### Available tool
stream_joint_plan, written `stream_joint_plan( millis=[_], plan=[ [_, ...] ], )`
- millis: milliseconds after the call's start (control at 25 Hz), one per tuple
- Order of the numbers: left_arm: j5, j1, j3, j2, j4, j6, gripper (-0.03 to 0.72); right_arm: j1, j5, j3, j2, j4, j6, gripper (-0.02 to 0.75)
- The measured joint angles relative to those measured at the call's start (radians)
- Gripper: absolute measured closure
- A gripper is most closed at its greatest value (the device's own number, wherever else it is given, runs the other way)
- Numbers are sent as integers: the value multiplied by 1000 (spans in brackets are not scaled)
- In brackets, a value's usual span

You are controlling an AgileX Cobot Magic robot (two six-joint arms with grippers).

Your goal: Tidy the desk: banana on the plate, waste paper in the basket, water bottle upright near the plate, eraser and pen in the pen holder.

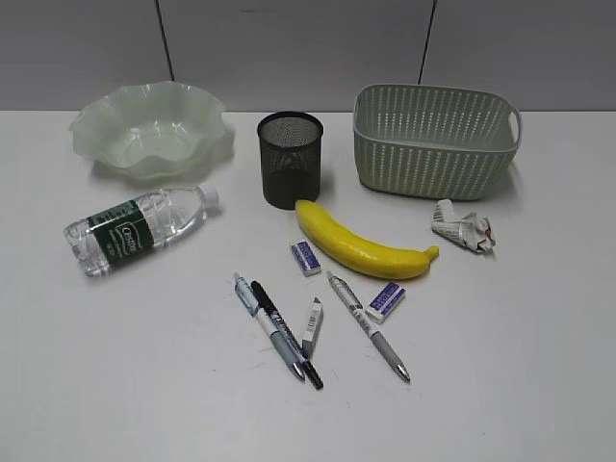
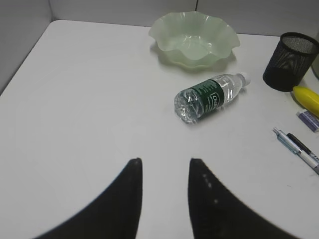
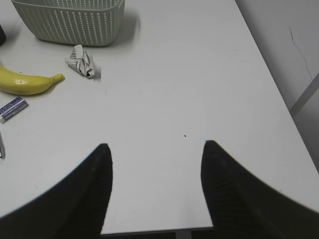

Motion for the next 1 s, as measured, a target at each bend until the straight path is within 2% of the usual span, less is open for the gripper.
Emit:
stream_joint_plan(
  millis=[1000],
  plan=[
    [0,0,0,0,0,0,451,0,0,0,0,0,0,283]
  ],
)
